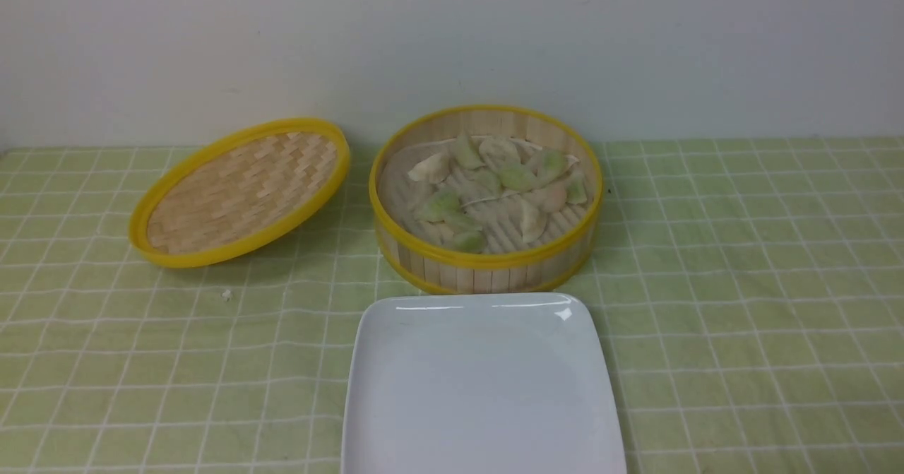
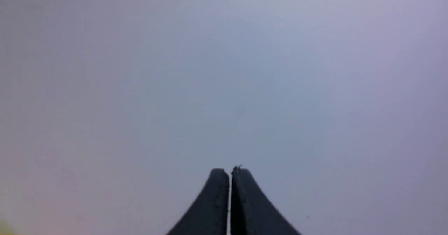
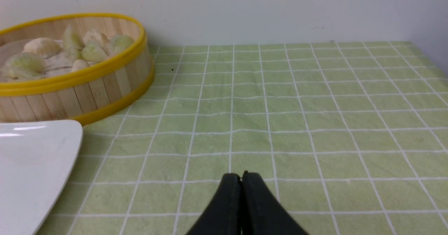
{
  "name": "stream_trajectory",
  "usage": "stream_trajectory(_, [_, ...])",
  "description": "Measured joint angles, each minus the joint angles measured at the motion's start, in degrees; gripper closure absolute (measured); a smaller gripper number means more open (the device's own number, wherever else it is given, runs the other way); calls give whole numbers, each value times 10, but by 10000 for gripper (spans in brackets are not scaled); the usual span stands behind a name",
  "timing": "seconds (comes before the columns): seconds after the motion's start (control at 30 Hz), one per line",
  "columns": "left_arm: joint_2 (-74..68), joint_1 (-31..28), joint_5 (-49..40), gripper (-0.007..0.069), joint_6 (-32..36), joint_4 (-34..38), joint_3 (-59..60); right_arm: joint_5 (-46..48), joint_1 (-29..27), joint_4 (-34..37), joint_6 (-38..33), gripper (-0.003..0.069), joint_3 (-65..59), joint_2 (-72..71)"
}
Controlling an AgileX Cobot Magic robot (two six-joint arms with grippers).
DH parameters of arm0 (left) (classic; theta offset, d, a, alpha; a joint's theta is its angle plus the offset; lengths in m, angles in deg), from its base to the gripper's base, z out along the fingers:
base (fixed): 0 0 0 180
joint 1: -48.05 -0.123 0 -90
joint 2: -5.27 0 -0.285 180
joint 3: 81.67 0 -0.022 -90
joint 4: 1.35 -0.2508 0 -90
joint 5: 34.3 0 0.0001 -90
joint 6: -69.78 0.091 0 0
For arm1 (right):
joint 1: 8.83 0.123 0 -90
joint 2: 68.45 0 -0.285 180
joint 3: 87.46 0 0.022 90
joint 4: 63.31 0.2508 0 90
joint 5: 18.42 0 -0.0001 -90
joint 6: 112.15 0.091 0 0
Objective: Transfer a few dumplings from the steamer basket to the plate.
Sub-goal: Use the left arm to grab a dumpling from the steamer
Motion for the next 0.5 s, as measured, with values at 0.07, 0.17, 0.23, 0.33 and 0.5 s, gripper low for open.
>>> stream_trajectory(0.07, [-40,0,-50,631,0,-51,-72,-39,0,37,6,675,-4,0])
stream_trajectory(0.17, [-115,0,-168,631,0,-112,-168,-120,0,127,35,675,-4,0])
stream_trajectory(0.23, [-193,0,-315,631,13,-144,-250,-178,0,219,70,675,-4,0])
stream_trajectory(0.33, [-323,0,-509,631,56,-155,-355,-228,0,317,95,675,-4,0])
stream_trajectory(0.5, [-508,0,-694,631,148,-132,-430,-262,0,408,100,675,-4,0])
